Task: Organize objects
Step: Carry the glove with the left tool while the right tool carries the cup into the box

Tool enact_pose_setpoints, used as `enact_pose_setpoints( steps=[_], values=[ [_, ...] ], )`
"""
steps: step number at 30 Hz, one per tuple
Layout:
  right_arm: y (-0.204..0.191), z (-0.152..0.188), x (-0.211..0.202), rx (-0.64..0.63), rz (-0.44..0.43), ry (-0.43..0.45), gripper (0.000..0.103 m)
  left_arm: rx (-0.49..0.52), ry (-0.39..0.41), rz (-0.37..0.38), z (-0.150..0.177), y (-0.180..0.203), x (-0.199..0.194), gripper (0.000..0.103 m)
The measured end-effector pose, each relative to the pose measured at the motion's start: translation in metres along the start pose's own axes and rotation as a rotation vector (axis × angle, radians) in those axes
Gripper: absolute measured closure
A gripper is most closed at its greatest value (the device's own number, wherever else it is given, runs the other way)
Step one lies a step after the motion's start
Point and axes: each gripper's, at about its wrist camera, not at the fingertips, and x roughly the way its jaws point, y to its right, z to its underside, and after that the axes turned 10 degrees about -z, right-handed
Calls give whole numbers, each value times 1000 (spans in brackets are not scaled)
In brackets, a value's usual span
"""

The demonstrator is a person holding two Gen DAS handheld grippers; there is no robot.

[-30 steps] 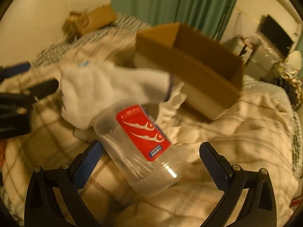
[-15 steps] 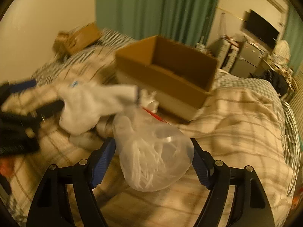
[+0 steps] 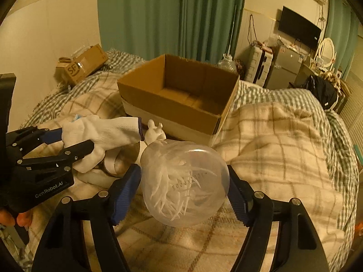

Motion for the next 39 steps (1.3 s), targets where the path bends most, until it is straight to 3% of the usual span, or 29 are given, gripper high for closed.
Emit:
enact_pose_setpoints(
  steps=[9, 16, 24, 32, 35, 37, 39],
  values=[
    [-14, -41, -58, -79, 47, 144, 31, 17, 167, -28, -53, 0, -51, 55],
    [8, -100, -58, -99, 95, 197, 33, 20, 211, -50, -107, 0, -32, 55],
    [50, -159, 4, -62, 76, 167, 34, 34, 164, -44, -150, 15, 42, 55],
    [83, -156, 92, 25, 23, 71, 35, 63, 73, -28, -153, 30, 116, 55],
    [93, -151, 101, 57, 3, 78, 35, 60, 68, -11, -150, 33, 122, 48],
    [97, -151, 96, 76, -7, 97, 26, 58, 72, -14, -148, 33, 121, 39],
    [101, -150, 83, 103, -7, 148, 12, 50, 86, -30, -147, 31, 113, 20]
  ],
)
